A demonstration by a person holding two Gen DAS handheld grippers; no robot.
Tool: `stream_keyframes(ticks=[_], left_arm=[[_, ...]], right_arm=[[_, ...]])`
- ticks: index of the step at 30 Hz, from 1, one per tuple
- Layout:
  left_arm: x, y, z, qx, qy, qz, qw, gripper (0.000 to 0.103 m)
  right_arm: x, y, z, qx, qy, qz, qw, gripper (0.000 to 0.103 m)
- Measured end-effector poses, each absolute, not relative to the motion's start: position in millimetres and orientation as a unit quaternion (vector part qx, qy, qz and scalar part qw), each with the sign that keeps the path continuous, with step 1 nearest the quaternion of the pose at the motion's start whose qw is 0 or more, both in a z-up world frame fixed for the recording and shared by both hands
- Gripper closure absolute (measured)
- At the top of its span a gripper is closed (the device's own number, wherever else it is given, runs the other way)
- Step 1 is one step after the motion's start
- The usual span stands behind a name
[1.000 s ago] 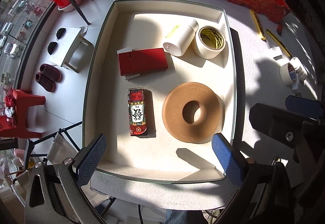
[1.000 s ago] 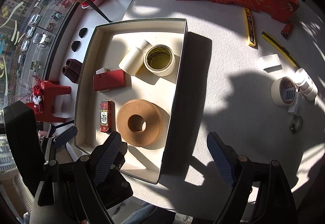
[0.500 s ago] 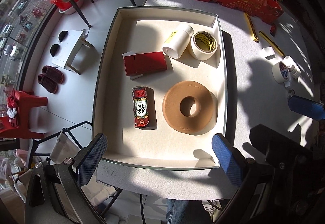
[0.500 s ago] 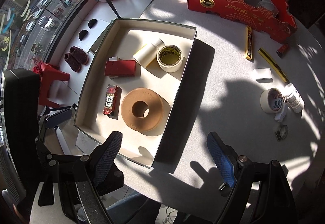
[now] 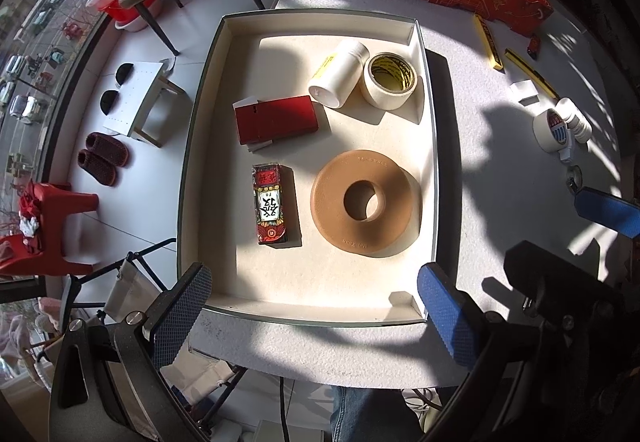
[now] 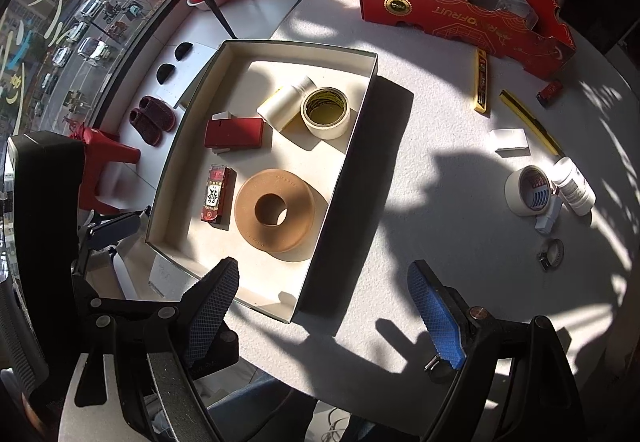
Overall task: Organize rigid objects
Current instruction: 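Withdraw both tools from the tray toward the hose clamps, then move left tool to the steel hose clamp while right tool grips the grey plug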
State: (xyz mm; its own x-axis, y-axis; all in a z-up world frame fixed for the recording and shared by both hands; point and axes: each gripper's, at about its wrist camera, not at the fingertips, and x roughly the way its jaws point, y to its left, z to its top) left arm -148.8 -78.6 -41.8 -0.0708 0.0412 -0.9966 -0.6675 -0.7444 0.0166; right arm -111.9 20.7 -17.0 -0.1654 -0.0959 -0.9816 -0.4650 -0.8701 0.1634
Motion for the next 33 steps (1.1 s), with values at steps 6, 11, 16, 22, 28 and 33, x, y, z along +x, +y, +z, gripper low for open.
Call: stream_keyframes(ticks=[6,11,16,22,28,33], left_arm=[[-131.5,-56.6,-46.2,-0.625,0.276,0.673,0.284,0.0],[-100.5,-24.9,-56.0,-0.617,0.318,0.639,0.332,0.0],[-55.1,11.3,-66.8,-0.605,0.363,0.586,0.399,0.0],[8.0,43.5,-91.6,-0.586,0.427,0.521,0.451,0.0],[55.9,60.5,-105.5,-0.568,0.446,0.488,0.49,0.0],[73.0,72.5,-123.5,-0.554,0.456,0.49,0.495,0.0]], right_arm=[[-78.4,49.2,-24.9,-0.628,0.259,0.716,0.163,0.016],[-18.7,87.0,-45.5,-0.626,0.318,0.676,0.224,0.016],[59.7,119.6,-68.9,-0.624,0.378,0.616,0.297,0.016],[132.4,136.1,-86.2,-0.616,0.434,0.559,0.345,0.016],[164.3,138.0,-94.8,-0.622,0.448,0.539,0.349,0.016],[182.6,141.4,-97.2,-0.625,0.451,0.53,0.352,0.016]])
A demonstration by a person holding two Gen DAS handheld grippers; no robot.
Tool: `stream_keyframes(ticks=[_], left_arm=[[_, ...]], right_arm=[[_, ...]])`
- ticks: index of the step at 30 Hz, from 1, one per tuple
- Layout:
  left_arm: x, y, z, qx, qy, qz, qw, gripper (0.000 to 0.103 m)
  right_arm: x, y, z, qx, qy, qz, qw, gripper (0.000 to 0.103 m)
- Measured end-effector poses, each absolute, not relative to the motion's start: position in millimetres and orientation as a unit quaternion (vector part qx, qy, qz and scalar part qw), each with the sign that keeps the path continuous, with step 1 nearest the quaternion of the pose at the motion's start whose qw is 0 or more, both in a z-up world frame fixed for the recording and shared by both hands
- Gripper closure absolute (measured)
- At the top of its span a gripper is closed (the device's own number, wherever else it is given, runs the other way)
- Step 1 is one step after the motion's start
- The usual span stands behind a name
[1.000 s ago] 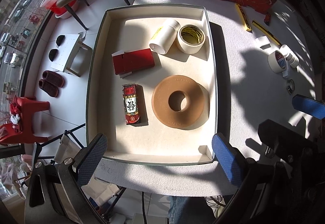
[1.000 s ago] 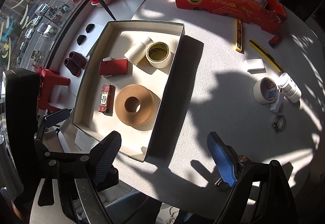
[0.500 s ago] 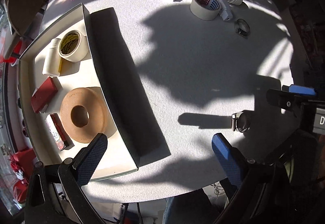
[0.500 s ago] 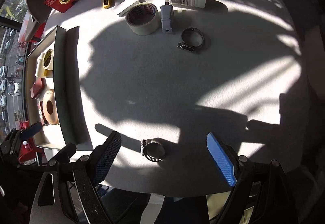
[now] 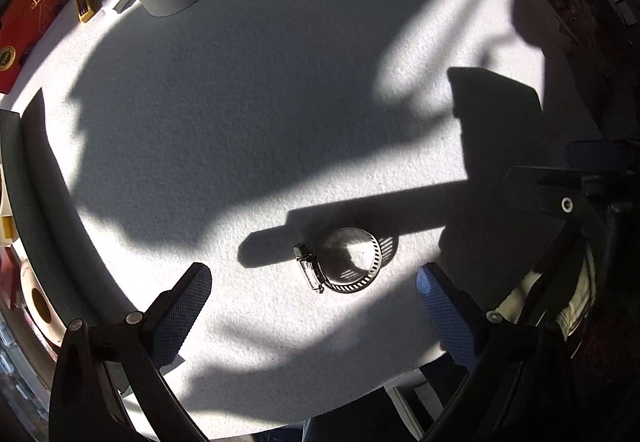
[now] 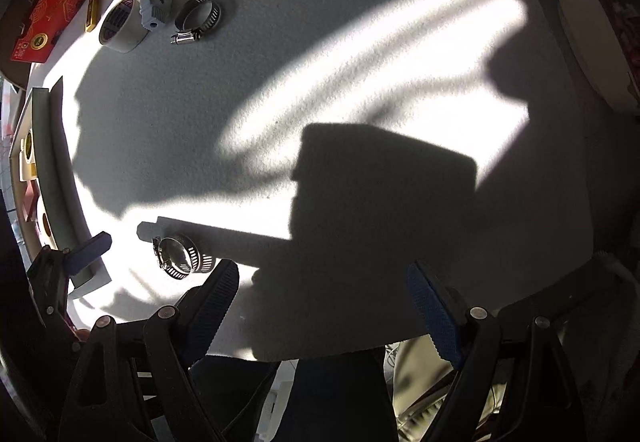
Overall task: Organize rigid objects
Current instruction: 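Move left tool to the steel hose clamp while right tool grips the grey plug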
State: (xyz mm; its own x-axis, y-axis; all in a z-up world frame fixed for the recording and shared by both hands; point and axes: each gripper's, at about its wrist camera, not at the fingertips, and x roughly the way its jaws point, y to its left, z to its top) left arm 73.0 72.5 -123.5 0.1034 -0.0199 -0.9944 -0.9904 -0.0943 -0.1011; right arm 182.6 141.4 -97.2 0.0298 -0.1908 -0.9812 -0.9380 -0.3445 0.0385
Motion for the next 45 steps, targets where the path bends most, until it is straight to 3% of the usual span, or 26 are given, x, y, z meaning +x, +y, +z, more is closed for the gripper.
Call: stream_keyframes(ticks=[10,16,25,39,45], left_arm=[[30.2,65.7,-129.8,-0.516,0.451,0.553,0.474,0.0],[-16.5,70.3,-129.4,-0.555,0.421,0.571,0.434,0.0],[-10.6,76.2,-128.7,-0.583,0.392,0.58,0.412,0.0],[-11.1,64.6,-126.6,-0.601,0.353,0.607,0.383,0.0],[-11.9,49.6,-123.7,-0.606,0.343,0.615,0.37,0.0]], right_arm=[[182.3,148.9,-91.5,-0.619,0.447,0.546,0.344,0.016],[151.8,168.8,-88.2,-0.608,0.443,0.568,0.335,0.016],[97.0,218.3,-81.5,-0.599,0.4,0.611,0.327,0.016],[19.4,246.0,-119.6,-0.641,0.327,0.634,0.283,0.016],[7.6,256.5,-98.1,-0.618,0.303,0.667,0.286,0.016]])
